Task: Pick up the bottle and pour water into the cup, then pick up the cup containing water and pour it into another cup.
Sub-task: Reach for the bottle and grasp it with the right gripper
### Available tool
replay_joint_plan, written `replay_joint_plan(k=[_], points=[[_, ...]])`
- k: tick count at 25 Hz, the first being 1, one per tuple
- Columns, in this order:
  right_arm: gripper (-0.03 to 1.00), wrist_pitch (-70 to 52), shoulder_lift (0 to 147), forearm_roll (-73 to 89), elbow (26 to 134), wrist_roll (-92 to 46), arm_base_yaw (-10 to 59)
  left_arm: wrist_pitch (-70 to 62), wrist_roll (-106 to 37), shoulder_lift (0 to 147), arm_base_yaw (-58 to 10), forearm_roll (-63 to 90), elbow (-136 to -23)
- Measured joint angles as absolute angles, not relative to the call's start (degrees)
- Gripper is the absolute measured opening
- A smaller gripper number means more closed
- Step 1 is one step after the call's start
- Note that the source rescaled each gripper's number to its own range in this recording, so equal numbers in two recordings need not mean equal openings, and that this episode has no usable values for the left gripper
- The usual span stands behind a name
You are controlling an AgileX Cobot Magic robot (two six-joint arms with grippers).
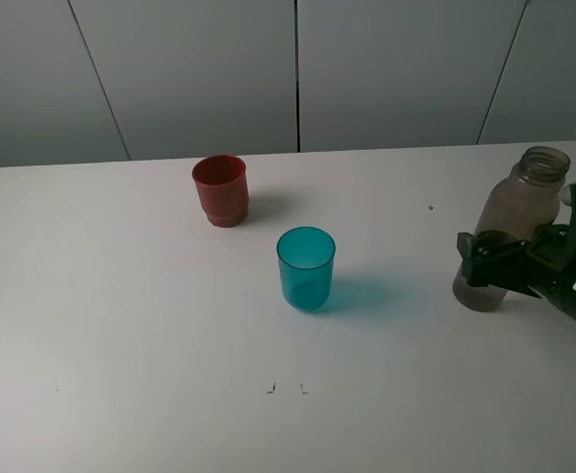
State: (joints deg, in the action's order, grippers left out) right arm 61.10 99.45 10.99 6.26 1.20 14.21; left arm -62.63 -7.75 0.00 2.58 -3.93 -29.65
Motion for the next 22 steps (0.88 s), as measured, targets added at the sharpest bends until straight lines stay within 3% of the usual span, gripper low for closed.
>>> replay_joint_plan(k=[22], points=[[1.00, 64.82, 101.43, 9.89, 6.46, 2.33, 14.21, -62.63, -7.75, 0.00, 2.58, -3.93, -29.65]])
